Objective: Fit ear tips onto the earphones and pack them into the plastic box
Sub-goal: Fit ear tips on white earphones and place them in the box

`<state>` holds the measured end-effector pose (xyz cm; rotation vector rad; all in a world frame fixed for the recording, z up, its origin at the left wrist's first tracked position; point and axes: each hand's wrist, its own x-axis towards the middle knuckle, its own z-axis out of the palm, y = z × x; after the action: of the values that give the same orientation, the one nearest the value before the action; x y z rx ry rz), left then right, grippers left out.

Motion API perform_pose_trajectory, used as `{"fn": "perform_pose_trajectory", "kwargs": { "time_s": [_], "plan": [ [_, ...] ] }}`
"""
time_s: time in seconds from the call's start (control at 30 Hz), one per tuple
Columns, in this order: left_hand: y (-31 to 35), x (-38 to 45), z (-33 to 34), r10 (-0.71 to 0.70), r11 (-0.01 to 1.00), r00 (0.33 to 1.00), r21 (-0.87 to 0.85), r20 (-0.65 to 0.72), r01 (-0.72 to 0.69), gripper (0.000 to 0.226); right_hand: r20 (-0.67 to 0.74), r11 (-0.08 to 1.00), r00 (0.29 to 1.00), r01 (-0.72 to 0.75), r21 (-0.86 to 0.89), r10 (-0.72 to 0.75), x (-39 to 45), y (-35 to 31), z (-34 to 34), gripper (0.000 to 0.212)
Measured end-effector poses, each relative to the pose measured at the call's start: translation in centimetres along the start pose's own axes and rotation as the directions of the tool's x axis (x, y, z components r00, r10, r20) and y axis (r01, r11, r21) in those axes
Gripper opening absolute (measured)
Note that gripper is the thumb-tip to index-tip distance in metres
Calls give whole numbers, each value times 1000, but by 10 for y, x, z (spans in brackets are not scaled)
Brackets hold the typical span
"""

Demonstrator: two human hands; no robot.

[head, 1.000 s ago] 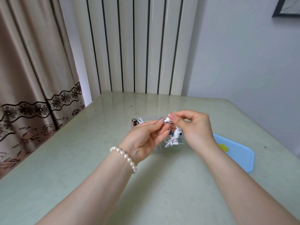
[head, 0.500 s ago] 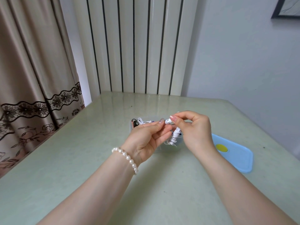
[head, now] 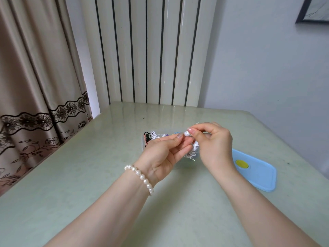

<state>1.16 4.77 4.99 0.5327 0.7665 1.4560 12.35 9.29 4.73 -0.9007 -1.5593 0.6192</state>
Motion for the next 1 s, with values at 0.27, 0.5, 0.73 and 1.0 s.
{"fn": "perform_pose_trajectory", "kwargs": {
  "time_s": [0.27,0.5,0.73,1.0],
  "plan": [
    [5,0,-1,-15,999,999,33,40,14,16,133,930,970,-236,283,206,7,-6,-10,15],
    [5,2,-6,36,987,999,159,12,-38,9,348,821,872,-460,337,345,9,-6,-16,7],
    [1,4,-9,134,959,991,253,-9,-127,7,359,810,859,-483,333,365,5,-7,-11,10],
    [4,5,-11,213,931,976,314,-47,-188,11,438,839,830,-482,252,345,5,-4,-13,18]
  ]
}}
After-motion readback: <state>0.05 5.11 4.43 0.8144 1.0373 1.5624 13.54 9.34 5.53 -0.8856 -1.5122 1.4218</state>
